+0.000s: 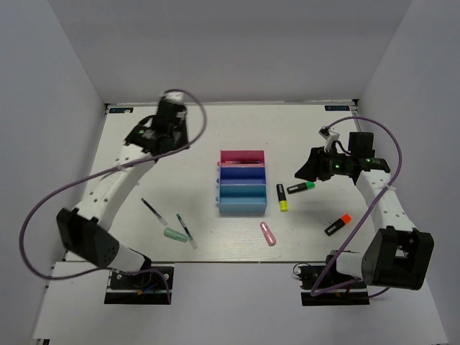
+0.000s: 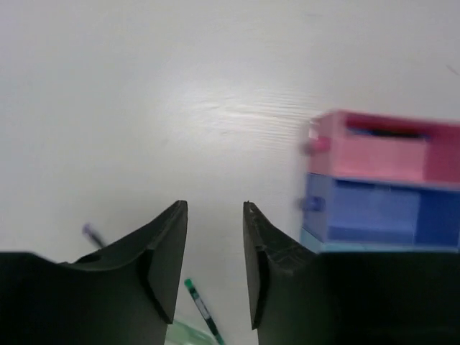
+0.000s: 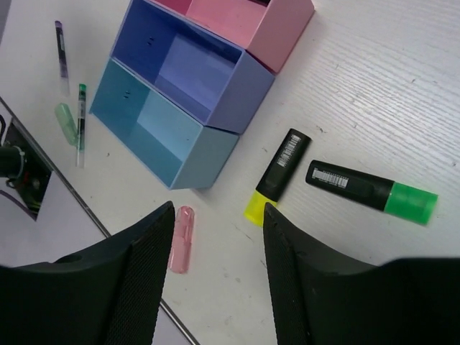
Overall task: Sort the stationery into containers
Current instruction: Pick up the pen from the center of the board.
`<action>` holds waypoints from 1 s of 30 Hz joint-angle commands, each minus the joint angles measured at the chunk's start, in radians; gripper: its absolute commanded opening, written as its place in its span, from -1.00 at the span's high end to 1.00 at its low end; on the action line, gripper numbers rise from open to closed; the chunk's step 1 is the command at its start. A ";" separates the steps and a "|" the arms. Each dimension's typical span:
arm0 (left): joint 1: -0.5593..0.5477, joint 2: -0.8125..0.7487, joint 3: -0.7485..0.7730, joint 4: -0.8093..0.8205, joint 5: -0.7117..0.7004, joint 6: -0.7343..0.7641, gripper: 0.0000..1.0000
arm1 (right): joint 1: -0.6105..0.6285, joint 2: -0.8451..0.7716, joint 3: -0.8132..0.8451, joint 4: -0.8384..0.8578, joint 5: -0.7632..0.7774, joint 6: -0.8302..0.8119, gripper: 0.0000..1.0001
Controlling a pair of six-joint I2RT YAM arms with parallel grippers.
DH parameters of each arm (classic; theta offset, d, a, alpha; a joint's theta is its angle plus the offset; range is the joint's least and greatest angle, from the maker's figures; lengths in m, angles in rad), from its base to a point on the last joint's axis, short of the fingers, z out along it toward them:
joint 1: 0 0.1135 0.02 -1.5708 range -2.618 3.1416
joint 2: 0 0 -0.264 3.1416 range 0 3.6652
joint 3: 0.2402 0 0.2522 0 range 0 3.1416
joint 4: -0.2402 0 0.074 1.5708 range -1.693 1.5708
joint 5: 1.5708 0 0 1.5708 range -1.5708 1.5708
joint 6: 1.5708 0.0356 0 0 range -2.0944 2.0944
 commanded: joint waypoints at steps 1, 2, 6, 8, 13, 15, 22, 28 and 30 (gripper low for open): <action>0.163 -0.125 -0.233 -0.264 -0.054 -0.436 0.01 | 0.005 0.038 0.060 -0.059 -0.061 -0.016 -0.12; 0.227 -0.150 -0.269 -0.266 -0.030 -0.454 -0.05 | 0.006 0.035 0.065 -0.053 -0.052 -0.013 -0.12; 0.434 -0.252 -0.501 -0.215 0.136 -0.554 -0.10 | 0.003 0.012 0.045 -0.032 -0.001 0.004 -0.10; 0.501 -0.251 -0.596 -0.162 0.219 -0.584 -0.10 | 0.003 0.004 0.042 -0.024 0.000 0.012 -0.10; 0.572 -0.150 -0.661 -0.111 0.302 -0.618 -0.08 | 0.003 0.008 0.037 -0.027 0.008 0.016 -0.10; 0.567 -0.128 -0.685 -0.068 0.323 -0.623 -0.08 | 0.003 0.009 0.039 -0.027 0.011 0.016 -0.07; 0.555 -0.036 -0.678 -0.031 0.308 -0.618 -0.08 | 0.002 0.017 0.039 -0.022 0.011 0.015 -0.07; 0.553 -0.012 -0.701 -0.002 0.254 -0.586 -0.06 | 0.000 0.014 0.037 -0.024 0.016 0.012 -0.07; 0.555 -0.003 -0.711 0.000 0.228 -0.565 -0.03 | -0.001 0.017 0.037 -0.021 0.013 0.010 -0.07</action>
